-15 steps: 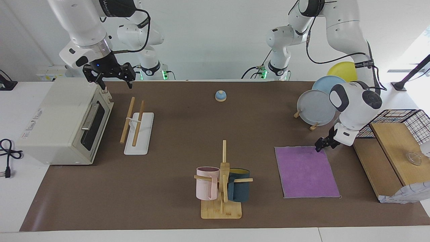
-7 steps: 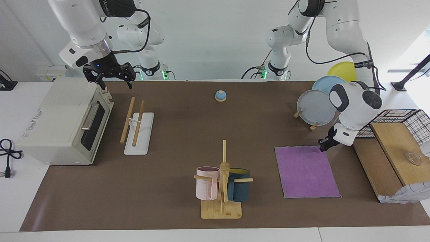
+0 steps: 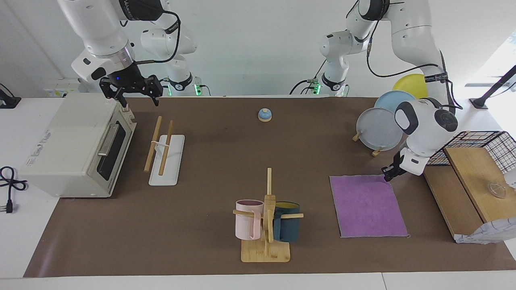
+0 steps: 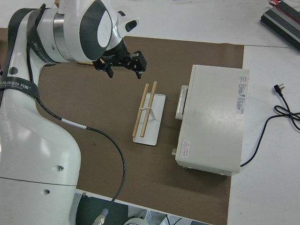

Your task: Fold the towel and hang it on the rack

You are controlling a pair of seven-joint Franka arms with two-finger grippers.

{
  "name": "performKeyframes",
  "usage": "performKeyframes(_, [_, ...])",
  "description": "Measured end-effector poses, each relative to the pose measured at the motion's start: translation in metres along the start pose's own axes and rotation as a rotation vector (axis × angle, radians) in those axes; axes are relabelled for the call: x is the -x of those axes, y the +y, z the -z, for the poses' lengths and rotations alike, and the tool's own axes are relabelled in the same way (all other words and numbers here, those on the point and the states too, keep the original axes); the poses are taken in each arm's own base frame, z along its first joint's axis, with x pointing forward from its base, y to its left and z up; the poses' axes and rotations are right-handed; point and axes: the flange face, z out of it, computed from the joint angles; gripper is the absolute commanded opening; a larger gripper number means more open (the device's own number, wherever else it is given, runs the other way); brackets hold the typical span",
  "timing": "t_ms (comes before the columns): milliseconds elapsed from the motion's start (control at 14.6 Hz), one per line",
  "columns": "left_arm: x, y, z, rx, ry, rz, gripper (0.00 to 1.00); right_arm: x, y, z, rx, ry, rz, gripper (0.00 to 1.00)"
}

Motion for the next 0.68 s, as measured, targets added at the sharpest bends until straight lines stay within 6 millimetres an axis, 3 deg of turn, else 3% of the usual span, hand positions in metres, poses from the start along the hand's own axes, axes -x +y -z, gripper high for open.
performKeyframes(137, [-0.003, 0.009, 0.013, 0.003, 0.025, -0.016, 0.0, 0.0, 0.0, 0.0, 0.0, 0.0, 0.0, 1.0])
performKeyframes(274, [-0.002, 0.035, 0.031, 0.008, 0.055, -0.057, 0.0, 0.0, 0.0, 0.0, 0.0, 0.0, 0.0, 1.0])
performKeyframes(548, [0.018, 0.111, 0.063, 0.018, 0.086, -0.178, 0.0, 0.0, 0.0, 0.0, 0.0, -0.001, 0.0, 1.0])
performKeyframes(685, [0.038, 0.152, 0.064, 0.022, 0.077, -0.238, 0.0, 0.0, 0.0, 0.0, 0.0, -0.001, 0.0, 1.0])
